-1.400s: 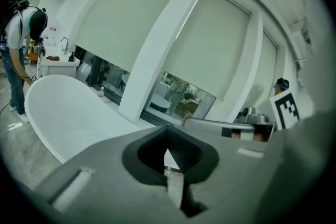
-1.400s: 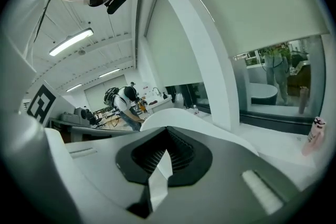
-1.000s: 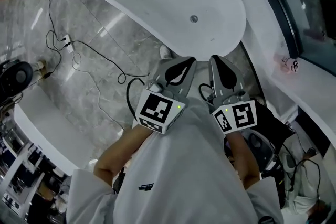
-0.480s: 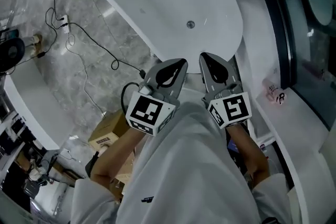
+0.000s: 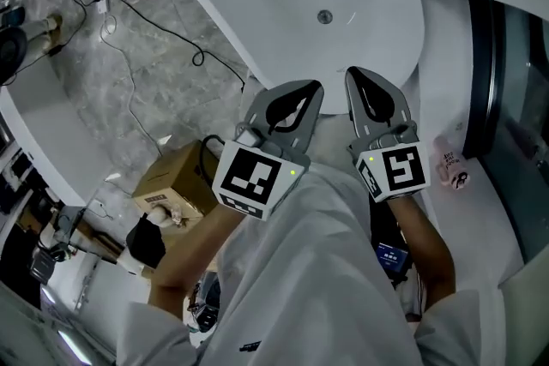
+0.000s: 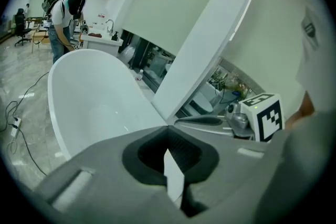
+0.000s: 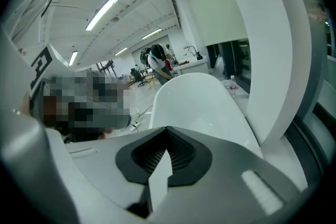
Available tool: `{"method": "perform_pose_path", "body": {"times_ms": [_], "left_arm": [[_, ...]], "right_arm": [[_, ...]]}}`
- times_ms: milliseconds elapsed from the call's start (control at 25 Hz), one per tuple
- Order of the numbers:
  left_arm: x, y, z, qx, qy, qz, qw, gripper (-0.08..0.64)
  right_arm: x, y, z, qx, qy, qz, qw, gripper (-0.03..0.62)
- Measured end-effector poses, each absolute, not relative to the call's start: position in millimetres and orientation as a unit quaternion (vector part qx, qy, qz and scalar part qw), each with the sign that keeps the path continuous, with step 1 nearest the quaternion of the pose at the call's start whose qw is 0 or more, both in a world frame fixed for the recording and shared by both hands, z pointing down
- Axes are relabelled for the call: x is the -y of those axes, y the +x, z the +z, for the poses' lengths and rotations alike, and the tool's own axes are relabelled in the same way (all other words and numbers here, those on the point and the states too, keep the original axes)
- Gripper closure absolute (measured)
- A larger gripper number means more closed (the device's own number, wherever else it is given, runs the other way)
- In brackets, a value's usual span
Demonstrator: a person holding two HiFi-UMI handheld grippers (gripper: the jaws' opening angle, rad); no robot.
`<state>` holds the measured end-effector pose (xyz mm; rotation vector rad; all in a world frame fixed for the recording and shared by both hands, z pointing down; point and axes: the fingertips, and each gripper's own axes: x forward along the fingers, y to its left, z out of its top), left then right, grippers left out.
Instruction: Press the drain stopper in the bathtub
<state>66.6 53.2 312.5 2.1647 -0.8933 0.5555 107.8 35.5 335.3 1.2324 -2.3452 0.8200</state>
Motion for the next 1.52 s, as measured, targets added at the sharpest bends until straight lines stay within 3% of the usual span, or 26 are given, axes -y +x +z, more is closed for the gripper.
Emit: {"method": "perform_pose_path", "body": {"times_ms": [520, 1080, 1520], "left_arm": [[-36.7, 62.7, 437.4, 0.327, 0.815, 0.242, 0.413, 0.558], [-19.6, 56.1, 576.3, 0.346, 0.81, 0.265, 0.392, 0.558], [-32.9, 62.4, 664.9, 0.35, 0.79, 0.265, 0.427, 0.557]], "right_arm": [[-6.9, 99.1, 469.2, 0.821, 0.43, 0.303, 0.221, 0.591], [1.3, 96.3, 621.7, 0.799, 0.436, 0.317, 0.266, 0.591], [-9.7, 109.5, 720.2, 0.779, 0.44, 0.34, 0.289, 0.591]]}}
